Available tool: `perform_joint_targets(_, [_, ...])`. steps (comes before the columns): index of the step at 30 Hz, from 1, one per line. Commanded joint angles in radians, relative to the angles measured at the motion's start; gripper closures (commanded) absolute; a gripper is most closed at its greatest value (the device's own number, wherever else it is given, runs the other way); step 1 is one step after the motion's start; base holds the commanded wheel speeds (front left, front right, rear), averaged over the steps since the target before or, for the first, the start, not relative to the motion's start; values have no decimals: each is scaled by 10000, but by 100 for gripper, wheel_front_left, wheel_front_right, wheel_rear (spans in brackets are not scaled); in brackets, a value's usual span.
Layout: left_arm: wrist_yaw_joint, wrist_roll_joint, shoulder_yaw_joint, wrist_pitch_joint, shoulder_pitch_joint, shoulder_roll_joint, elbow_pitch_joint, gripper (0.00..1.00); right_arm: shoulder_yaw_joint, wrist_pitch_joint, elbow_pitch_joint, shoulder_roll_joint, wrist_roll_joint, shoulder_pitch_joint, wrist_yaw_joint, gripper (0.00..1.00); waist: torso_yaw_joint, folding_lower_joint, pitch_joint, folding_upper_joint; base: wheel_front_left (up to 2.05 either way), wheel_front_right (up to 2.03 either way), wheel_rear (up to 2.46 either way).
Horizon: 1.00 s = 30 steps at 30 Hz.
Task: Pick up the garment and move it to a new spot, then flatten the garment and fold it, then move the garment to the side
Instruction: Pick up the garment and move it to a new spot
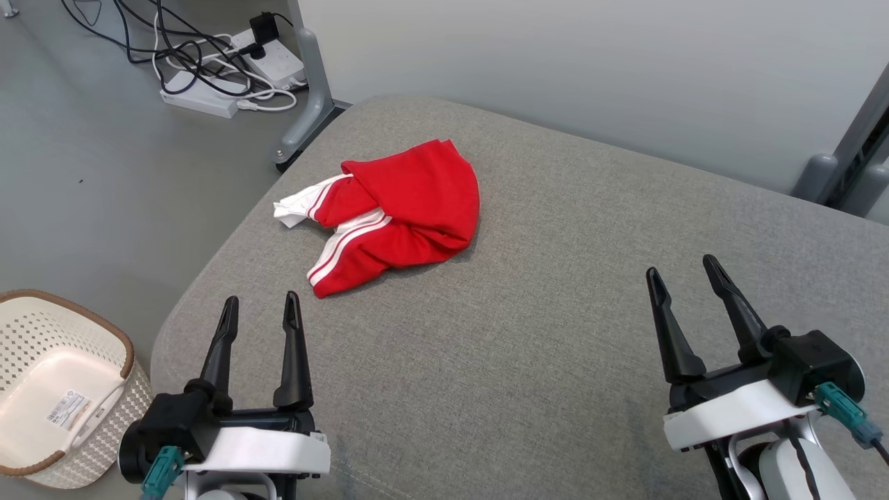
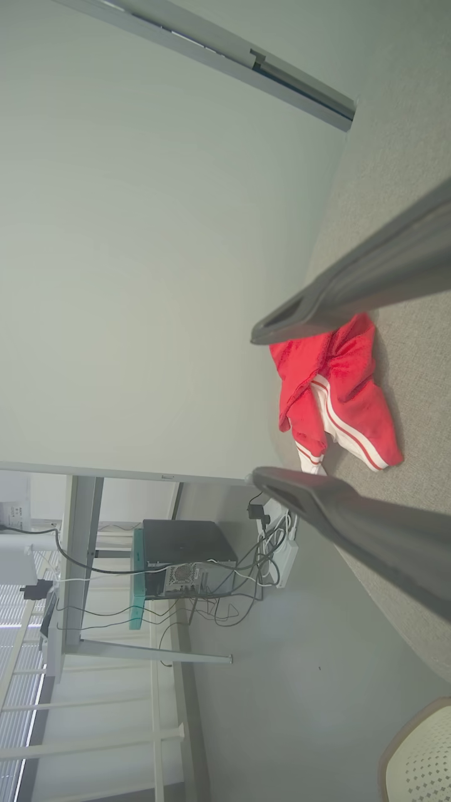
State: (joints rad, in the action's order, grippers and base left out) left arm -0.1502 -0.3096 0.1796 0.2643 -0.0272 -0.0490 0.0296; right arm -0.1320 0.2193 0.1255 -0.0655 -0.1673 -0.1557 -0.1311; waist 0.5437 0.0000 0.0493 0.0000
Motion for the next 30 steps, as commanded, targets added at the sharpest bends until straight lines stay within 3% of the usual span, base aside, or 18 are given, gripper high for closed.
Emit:
perform_joint_targets(1, [0,-12,-23,-1,61,-32,-11,0,76,62,25,-54,12,8,6,0,-24,0,-49,0,0,0,0])
perform_joint_targets(12, [167,-191,78,-1,-268,-34,211,0,504,-94,-472,-17,226,502,6,0,-97,0,133,0,0,0,0])
perform_joint_targets(18, [397,-503,-263,2,-850,-35,715,0,568,-619,-1302,-184,467,406,4,0,-441,0,1041,0,0,0,0])
perform_joint_targets(24, [843,-370,-767,-1,-1832,-33,1525,0,163,-1132,-2003,-423,723,-43,4,0,-1138,0,2253,0,0,0,0])
perform_joint_targets(30, [1863,-588,-1157,-118,-3525,-712,3016,0,-162,-1491,-2654,-690,911,-587,6,0,-1906,0,3440,0,0,0,0])
